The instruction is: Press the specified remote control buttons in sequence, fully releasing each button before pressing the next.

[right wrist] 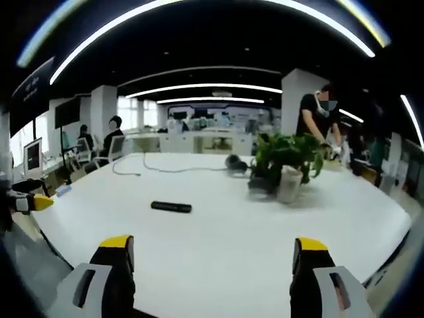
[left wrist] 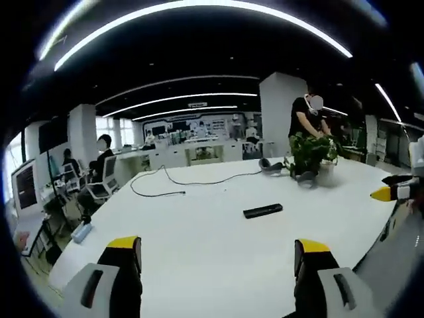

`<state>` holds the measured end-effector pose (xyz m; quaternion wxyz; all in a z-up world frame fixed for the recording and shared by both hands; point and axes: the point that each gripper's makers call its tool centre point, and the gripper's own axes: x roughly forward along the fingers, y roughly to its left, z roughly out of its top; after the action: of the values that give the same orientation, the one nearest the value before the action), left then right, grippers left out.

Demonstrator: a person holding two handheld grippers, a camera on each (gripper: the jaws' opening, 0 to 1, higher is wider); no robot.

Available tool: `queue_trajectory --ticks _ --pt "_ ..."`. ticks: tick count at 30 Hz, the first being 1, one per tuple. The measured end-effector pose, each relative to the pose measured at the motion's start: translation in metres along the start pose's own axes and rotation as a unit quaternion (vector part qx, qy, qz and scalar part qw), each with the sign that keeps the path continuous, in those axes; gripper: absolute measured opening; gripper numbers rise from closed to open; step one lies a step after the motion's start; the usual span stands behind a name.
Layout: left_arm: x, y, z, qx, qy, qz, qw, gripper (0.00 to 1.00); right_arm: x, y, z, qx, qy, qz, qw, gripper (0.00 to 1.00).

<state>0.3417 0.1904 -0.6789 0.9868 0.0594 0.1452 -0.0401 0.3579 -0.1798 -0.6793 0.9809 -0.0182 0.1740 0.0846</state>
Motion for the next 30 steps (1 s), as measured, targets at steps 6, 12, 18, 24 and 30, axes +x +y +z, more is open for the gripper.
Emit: queue_trajectory --ticks 6,12,18,24,30 --pt "0.009 -0.009 -0.017 0.001 0.026 -0.018 0.9995 1.0 0.003 0.001 -0.005 -0.013 0.015 -0.002 0.9998 0.97" --pt "0.01 -0.011 -0.017 -0.008 0.023 -0.027 0.9993 1.0 0.003 0.0 -0.007 -0.013 0.023 -0.002 0.9997 0.9" --pt "0.01 -0.011 -0.022 0.011 0.036 -0.026 0.999 1.0 0.002 -0.003 -0.007 -0.002 0.021 -0.009 0.9997 0.87" --pt "0.008 -0.013 -0.023 0.015 0.043 -0.025 0.9987 1.0 0.002 -0.005 -0.014 -0.001 0.041 -0.011 0.9991 0.82" --pt "0.008 -0.01 -0.026 0.014 0.05 -0.022 0.9984 1.0 0.002 -0.008 -0.016 -0.005 0.048 -0.017 0.9987 0.8"
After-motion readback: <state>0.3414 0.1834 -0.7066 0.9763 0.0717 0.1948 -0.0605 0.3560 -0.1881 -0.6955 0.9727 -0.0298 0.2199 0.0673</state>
